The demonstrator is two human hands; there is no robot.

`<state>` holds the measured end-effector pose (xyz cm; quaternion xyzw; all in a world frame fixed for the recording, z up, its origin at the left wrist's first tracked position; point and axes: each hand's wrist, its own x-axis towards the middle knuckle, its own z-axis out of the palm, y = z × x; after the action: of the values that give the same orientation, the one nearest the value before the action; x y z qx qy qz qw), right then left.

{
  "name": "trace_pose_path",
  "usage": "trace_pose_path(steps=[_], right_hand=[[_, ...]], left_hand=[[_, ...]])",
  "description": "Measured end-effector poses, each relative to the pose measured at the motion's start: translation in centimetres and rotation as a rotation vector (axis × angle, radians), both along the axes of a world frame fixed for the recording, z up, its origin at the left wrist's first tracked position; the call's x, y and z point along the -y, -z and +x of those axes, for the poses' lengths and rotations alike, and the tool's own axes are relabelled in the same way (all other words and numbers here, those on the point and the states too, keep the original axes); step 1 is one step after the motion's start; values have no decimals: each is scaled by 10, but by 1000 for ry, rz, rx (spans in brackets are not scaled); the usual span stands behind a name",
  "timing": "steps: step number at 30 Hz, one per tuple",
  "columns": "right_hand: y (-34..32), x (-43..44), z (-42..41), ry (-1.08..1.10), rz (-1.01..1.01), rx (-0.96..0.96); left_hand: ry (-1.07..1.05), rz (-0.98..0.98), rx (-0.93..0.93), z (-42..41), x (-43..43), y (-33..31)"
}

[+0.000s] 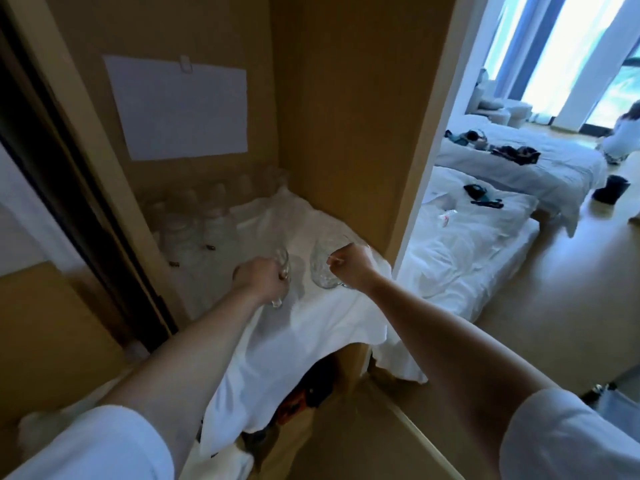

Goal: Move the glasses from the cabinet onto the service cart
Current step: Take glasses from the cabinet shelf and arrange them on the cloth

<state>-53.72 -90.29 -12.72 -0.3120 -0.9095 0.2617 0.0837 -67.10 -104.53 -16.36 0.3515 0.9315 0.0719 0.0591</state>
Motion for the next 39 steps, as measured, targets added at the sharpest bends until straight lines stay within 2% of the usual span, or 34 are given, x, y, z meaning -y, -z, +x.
trace_pose_path(steps=[3,6,14,19,22,24,27,30,33,36,39], right_hand=[[15,-11,-32,-79,11,15],[26,-24,-60,-205,87,32],[38,-88,-125,-445,310,-4],[49,-113,-158,-581,188,-79],[60,-117,-171,-652,93,-112],[65,-124,-176,-691,6,-170],[68,-133,-177,-725,-83,-169],[74,-146,-180,-782,-60,-159],[82,-152,-183,-813,5,-220],[88,-149,-192,-759,-22,-304],[89,-146,-199,-784,-64,-315]], left_hand=[[41,-16,-34,-14,-4,14],[66,52,-36,-36,-14,20],[-27,9,-25,-71,-35,13],[-79,81,116,-76,-34,10],[-94,52,28,-70,-34,19],[-97,114,-57,-64,-35,28],[-237,272,-76,-55,-42,44],[-390,456,-88,-46,-53,55],[-426,580,-132,-35,-56,57],[-415,577,-20,-26,-47,50],[-347,485,5,-38,-32,39]])
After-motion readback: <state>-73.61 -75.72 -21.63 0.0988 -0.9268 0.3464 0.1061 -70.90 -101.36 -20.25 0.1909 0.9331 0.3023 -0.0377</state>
